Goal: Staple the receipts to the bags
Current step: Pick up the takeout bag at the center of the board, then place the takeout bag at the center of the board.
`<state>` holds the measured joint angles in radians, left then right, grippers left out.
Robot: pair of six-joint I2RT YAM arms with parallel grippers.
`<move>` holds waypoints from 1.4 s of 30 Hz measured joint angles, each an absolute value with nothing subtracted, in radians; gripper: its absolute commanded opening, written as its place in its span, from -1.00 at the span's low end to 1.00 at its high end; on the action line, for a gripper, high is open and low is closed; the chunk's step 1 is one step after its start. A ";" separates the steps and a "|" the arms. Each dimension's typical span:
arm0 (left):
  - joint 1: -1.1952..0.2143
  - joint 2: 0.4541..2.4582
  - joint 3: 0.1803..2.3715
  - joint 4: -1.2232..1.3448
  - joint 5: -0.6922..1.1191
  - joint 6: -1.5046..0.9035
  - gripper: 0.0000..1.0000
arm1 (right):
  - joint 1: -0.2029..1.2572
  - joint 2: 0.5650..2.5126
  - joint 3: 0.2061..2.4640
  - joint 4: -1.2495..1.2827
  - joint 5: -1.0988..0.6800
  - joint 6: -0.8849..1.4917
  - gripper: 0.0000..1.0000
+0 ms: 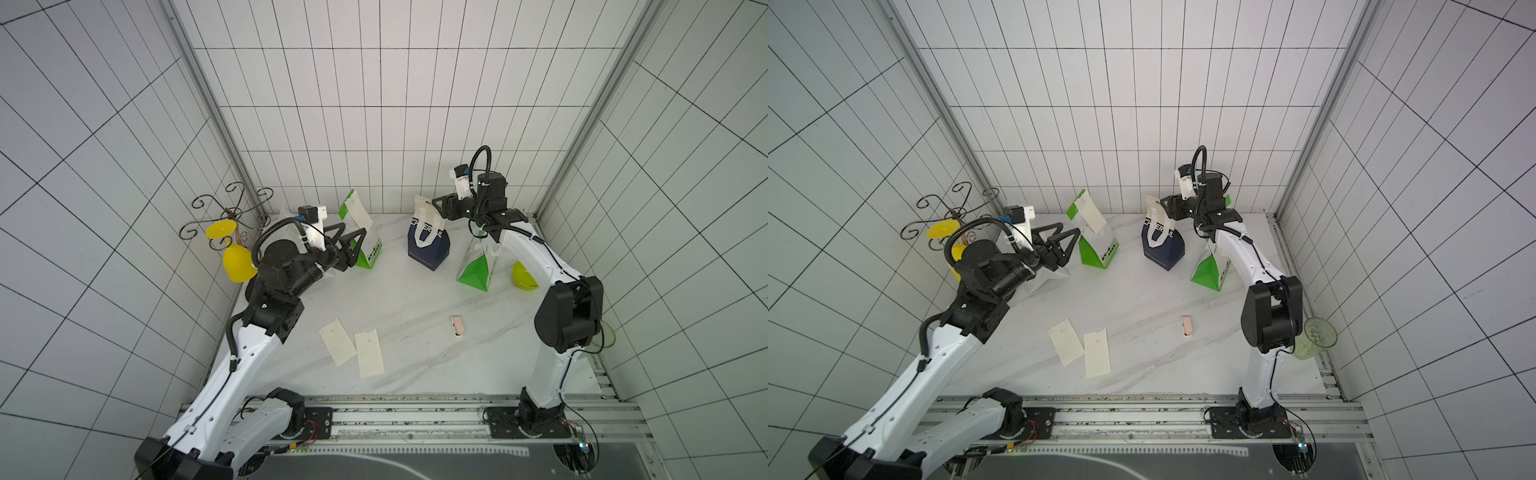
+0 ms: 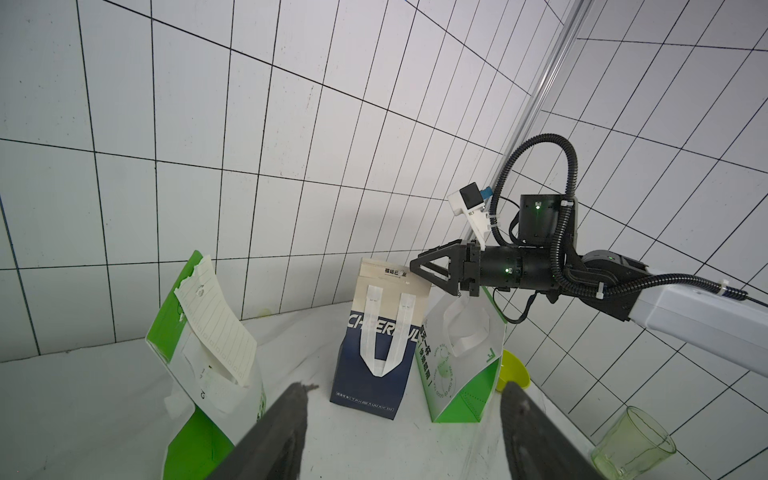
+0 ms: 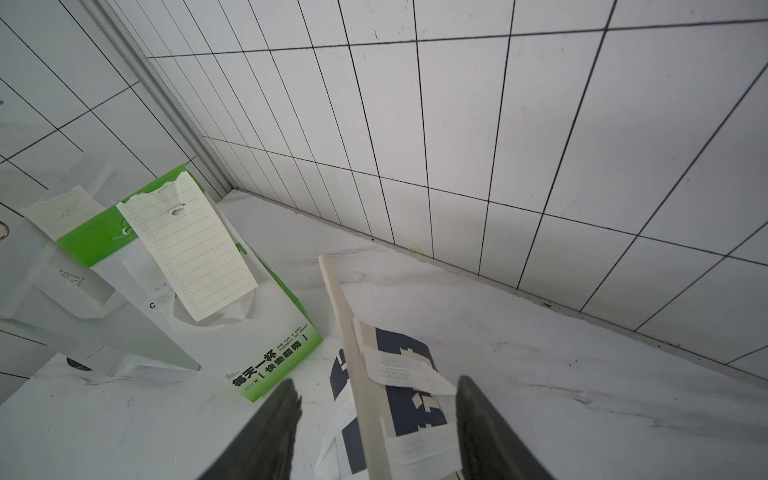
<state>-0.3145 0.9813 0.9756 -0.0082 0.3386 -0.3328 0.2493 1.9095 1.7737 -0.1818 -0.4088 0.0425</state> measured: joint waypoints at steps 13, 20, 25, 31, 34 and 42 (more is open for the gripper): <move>-0.315 0.987 0.976 -0.028 0.339 -0.329 0.44 | 0.249 1.974 1.842 -0.254 -0.460 -0.006 -0.96; -0.315 0.981 0.976 -0.051 0.339 -0.312 0.43 | 0.249 1.925 1.839 -0.278 -0.651 -0.075 -1.00; -0.315 0.945 0.976 -0.055 0.338 -0.307 0.43 | 0.258 1.799 1.837 -0.353 -0.876 -0.233 -0.98; -0.315 0.914 0.976 -0.041 0.343 -0.318 0.43 | 0.324 1.776 1.837 -0.561 -1.011 -0.498 -0.97; -0.315 0.908 0.976 -0.042 0.343 -0.318 0.43 | 0.353 1.827 1.837 -0.648 -1.044 -0.587 -0.94; -0.315 0.904 0.976 -0.068 0.344 -0.313 0.43 | 0.415 1.866 1.836 -0.765 -1.021 -0.724 -0.73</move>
